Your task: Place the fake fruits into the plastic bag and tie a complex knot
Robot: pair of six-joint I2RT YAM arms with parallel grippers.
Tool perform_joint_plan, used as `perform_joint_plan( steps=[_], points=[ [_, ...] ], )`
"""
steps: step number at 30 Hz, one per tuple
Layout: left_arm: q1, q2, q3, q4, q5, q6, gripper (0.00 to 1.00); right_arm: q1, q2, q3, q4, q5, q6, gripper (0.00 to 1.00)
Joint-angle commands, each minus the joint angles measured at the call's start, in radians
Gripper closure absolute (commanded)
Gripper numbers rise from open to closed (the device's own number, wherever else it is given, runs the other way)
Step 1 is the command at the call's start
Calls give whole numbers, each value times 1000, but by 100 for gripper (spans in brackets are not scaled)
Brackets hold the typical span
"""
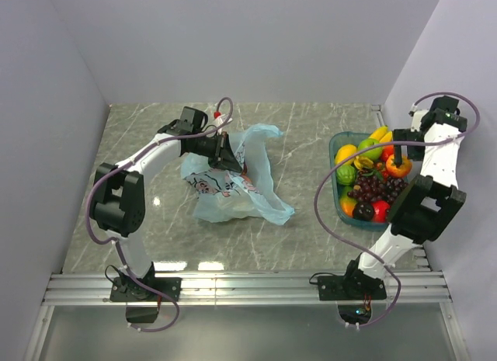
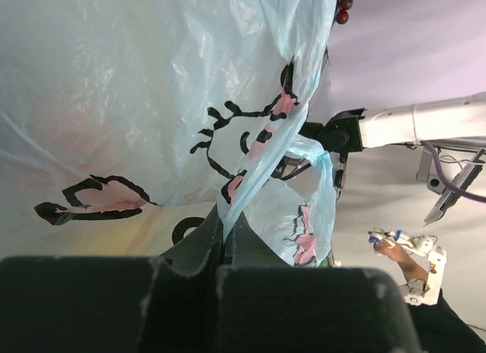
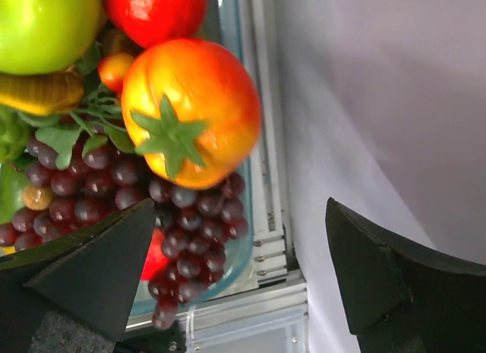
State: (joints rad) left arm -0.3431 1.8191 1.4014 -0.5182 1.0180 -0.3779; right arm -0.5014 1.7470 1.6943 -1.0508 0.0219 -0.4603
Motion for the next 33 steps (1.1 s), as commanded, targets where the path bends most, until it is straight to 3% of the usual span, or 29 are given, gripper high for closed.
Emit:
perform_joint_plan(
  steps=[1,18,30,33],
  points=[
    [0,-1,34,-5,22,30,99,6,64,56,15,-8,23,0],
    [12,17,61,-43,19,53,99,50,220,133,-29,-60,52,1],
    [21,0,45,-45,25,53,99,50,109,148,-67,-68,41,39],
    [24,-4,45,-43,31,45,99,58,66,200,-112,-127,35,56]
  ],
)
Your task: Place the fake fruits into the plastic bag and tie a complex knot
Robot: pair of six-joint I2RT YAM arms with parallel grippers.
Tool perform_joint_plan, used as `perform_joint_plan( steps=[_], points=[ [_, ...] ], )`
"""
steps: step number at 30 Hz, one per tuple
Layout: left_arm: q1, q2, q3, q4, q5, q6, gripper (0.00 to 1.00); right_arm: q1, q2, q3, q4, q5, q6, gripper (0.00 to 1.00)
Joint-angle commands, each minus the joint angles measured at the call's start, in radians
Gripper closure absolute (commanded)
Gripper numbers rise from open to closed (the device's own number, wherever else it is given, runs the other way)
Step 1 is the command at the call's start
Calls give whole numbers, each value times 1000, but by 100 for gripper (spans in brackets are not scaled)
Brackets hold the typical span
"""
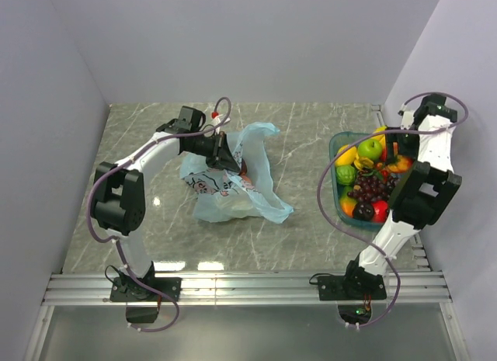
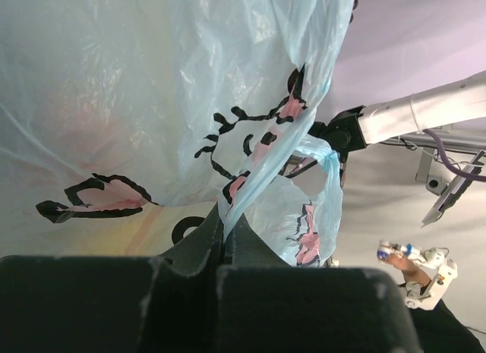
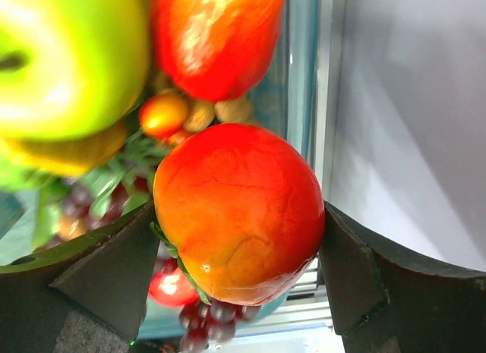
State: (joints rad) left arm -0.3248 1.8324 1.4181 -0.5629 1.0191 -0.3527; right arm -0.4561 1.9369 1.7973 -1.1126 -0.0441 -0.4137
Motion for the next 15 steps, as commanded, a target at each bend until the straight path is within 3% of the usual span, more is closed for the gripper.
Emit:
perform_joint_plan(
  steps=[1,7,11,15],
  points=[
    [6,-21,28,1,35,17,99,22,-130,112,-74,-95,-14,62],
    [15,-35,30,-6,64,12,100,177,-246,55,-138,-316,18,65],
    [23,-38,28,-6,78,4,99,428,-309,-84,35,-430,162,65],
    [32,-54,1,32,117,-25,99,617,-268,-171,219,-499,321,68]
  ],
)
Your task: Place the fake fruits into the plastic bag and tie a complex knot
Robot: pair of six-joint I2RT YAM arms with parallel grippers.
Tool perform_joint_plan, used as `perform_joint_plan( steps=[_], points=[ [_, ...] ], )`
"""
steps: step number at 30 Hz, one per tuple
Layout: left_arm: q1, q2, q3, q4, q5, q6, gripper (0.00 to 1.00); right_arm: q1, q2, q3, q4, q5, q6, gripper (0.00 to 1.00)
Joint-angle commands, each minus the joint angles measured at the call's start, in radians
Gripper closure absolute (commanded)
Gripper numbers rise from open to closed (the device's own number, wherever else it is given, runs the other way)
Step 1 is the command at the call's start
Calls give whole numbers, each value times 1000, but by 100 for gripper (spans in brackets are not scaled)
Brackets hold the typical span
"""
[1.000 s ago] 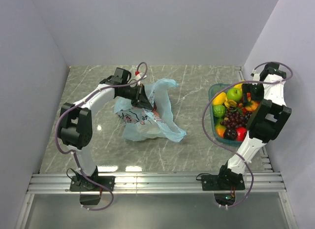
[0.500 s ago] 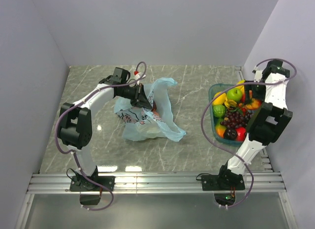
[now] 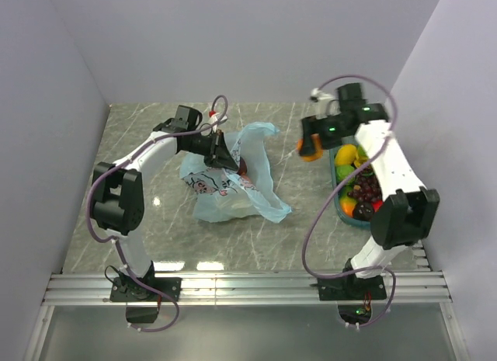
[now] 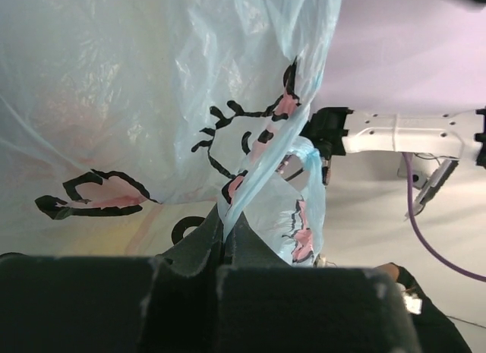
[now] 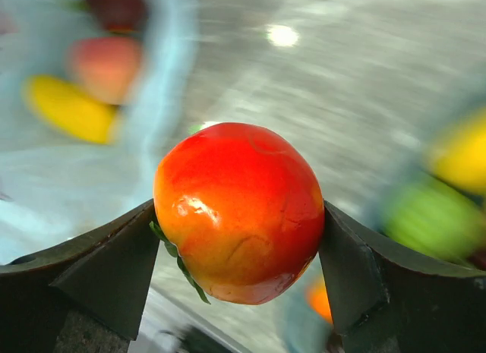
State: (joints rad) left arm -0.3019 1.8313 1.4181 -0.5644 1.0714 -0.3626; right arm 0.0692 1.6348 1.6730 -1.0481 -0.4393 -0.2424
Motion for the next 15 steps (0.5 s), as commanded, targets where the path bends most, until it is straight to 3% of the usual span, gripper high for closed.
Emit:
perform_joint_plan(
  steps=[1,6,11,14,15],
  points=[
    [14,-59,-4,47,76,-21,99,124,49,-51,218,-114,204,69],
    [41,-99,-38,153,133,-88,99,308,169,-76,417,-145,359,73],
    [53,-107,-48,193,189,-121,99,405,296,-24,563,-200,535,75],
    [58,-118,-67,228,188,-147,99,458,292,-65,741,-286,724,68],
    [61,-121,-74,257,191,-162,99,472,287,-97,781,-288,756,49]
  ],
)
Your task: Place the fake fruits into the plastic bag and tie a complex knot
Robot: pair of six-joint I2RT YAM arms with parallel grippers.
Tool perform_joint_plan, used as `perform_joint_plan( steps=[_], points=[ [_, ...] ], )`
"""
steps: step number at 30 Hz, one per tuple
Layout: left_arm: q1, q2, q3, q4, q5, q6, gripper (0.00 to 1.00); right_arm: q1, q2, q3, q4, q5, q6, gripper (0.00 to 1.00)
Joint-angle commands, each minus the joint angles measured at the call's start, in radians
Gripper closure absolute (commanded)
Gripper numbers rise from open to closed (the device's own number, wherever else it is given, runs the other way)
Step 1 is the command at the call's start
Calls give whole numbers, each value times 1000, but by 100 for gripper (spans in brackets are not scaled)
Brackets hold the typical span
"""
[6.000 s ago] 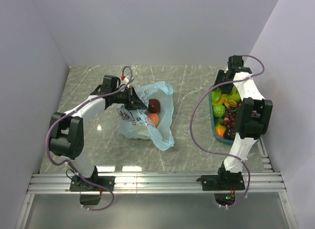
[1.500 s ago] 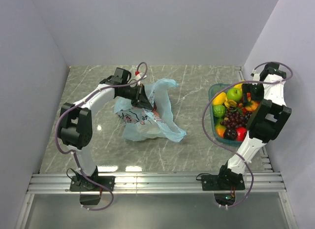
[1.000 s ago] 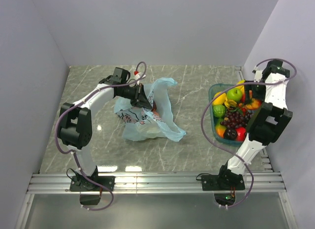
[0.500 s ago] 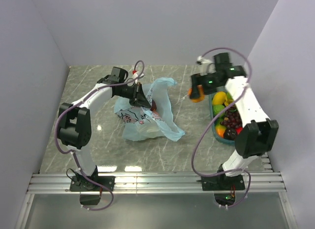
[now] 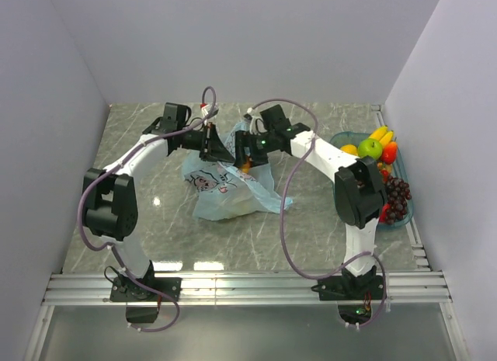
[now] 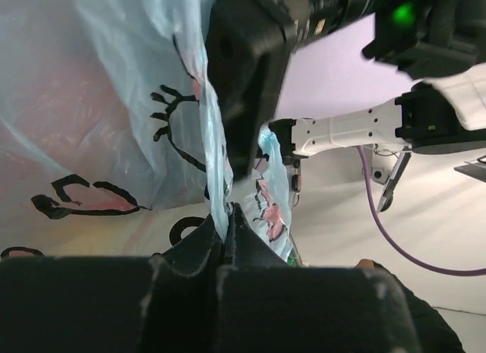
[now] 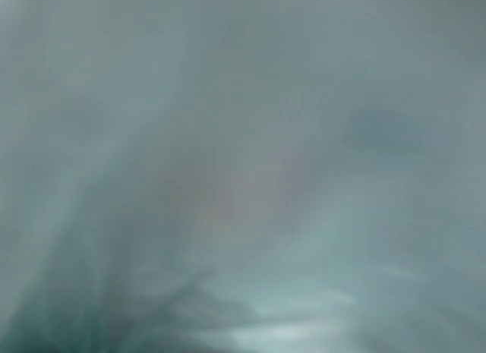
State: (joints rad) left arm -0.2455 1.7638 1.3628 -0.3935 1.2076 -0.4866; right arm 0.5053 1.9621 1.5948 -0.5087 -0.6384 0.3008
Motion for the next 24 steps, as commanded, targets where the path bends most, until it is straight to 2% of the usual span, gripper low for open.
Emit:
perform_joint_plan(
  steps=[1,3,7,12,19,24],
  points=[
    [6,-58,-27,103,58,-50,99,71,-40,-19,249,-63,227,33],
    [15,-61,-39,114,61,-61,99,88,-31,10,201,-49,189,2],
    [31,-59,-28,55,66,-18,98,78,-97,-50,110,46,56,1],
    [40,-53,-37,67,70,-17,97,73,-198,-93,6,137,-112,0],
    [45,-47,-25,7,53,34,97,52,-302,-113,-183,126,-291,0],
    [45,-29,-4,-63,26,117,98,-13,-429,-196,-209,92,-400,2]
  ],
)
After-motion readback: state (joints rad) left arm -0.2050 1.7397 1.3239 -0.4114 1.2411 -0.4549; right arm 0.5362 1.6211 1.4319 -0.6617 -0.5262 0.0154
